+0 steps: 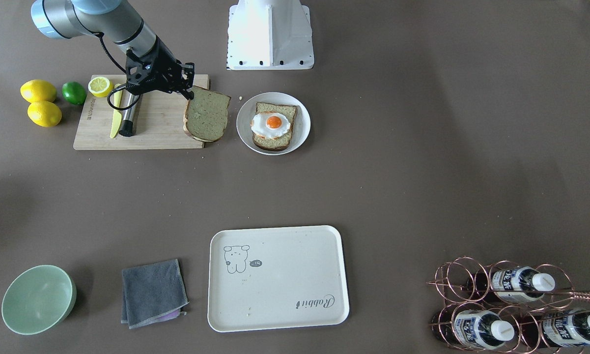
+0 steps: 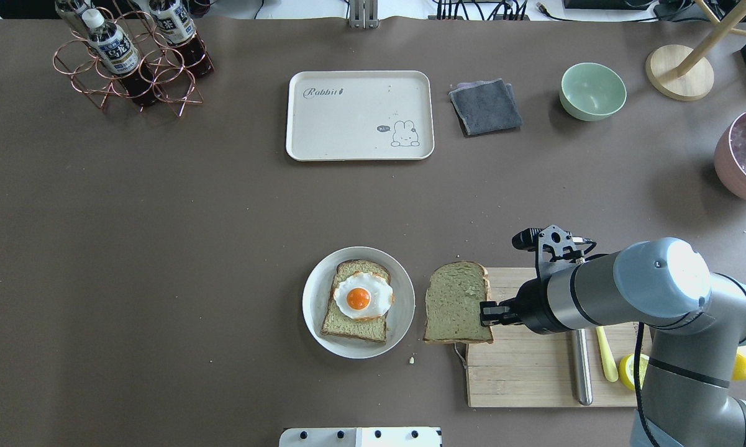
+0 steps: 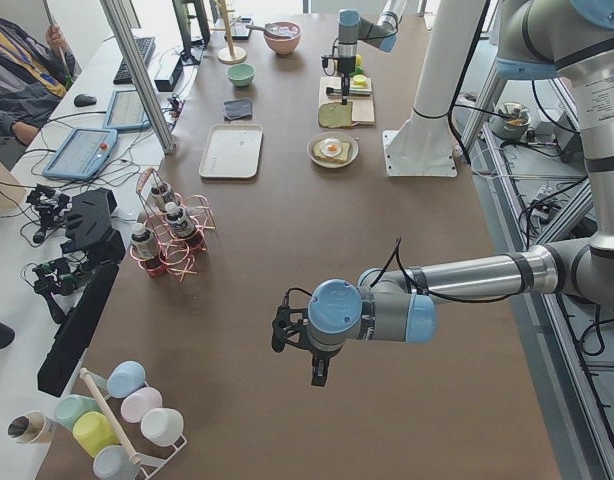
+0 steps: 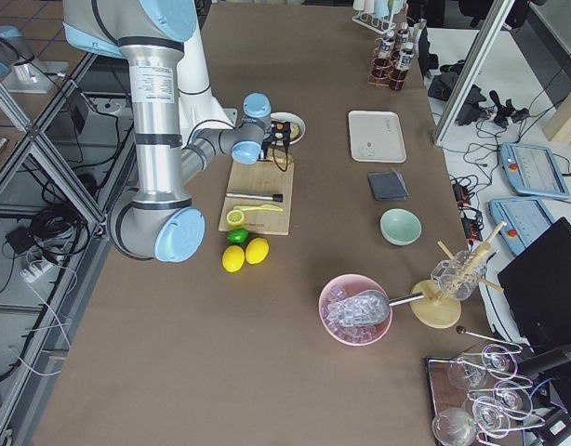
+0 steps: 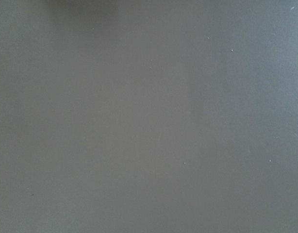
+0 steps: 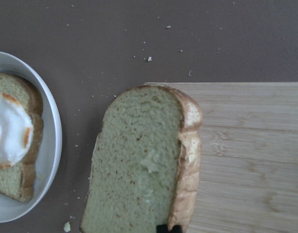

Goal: Make sandwich and place on tray
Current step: 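Carry the bread slice with the right gripper onto the fried egg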

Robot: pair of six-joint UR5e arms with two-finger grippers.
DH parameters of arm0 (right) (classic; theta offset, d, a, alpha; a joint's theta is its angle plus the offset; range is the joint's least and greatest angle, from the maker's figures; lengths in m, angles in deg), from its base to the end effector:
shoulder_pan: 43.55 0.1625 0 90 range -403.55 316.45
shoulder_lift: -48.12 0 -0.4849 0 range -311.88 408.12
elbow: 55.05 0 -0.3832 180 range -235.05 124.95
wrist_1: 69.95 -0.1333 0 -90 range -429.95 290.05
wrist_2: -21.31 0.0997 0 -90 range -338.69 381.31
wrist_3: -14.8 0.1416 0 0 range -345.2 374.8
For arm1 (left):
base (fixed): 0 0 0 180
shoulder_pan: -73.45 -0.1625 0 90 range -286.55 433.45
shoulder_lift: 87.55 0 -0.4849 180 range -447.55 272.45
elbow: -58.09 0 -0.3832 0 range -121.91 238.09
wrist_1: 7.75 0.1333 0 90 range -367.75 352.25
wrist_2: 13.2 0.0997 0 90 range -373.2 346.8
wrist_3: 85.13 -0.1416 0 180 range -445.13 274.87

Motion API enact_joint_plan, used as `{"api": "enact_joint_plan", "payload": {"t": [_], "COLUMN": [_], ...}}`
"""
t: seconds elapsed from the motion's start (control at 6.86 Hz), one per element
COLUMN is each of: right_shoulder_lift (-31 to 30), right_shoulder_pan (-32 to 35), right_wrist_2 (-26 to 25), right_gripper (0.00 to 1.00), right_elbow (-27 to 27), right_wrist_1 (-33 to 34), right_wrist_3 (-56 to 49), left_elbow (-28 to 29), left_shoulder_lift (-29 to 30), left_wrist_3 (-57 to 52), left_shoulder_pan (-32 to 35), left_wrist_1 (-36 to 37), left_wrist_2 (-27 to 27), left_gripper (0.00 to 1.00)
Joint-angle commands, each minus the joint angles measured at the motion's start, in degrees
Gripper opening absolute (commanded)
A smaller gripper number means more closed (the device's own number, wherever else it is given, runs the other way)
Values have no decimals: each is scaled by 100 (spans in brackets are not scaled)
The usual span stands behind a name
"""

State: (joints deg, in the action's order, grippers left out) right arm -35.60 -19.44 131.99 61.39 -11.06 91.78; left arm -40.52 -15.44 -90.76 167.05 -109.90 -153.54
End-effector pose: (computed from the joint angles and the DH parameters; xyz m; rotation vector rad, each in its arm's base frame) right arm -0.4573 -0.2959 0.4063 0.0447 -1.1446 -0.0291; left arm -0.0452 -0.3311 0.7710 0.1174 0.8719 0.0551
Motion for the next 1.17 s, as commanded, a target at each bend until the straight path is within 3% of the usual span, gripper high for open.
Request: {"api": "enact_joint_plan", "payload": {"t": [0.0,0.15,0.44,1.02], "right_shoulder_lift": [215,225,1239,1376], "right_shoulder_pan": [120,225,200,-142], "right_wrist_2": [23,189,216,173], "right_gripper": [0,0,0,0], "right_elbow": [-41,-111,-960,-1078], "right_wrist_1": [-184,-516,-563,-906], "right_wrist_3": [36,106,596,819], "left_elbow": [-1,-1,-19,-97], "left_shoulder_lift": [-4,-4,5,-4], "left_wrist_3": [0,0,0,9], "left_shoulder_pan": [0,0,0,0], "left_wrist_1": [-15,-15,-15,2], "left_wrist_2": [-81,-90,-99,-257], "left_gripper": [97,97,97,98]}}
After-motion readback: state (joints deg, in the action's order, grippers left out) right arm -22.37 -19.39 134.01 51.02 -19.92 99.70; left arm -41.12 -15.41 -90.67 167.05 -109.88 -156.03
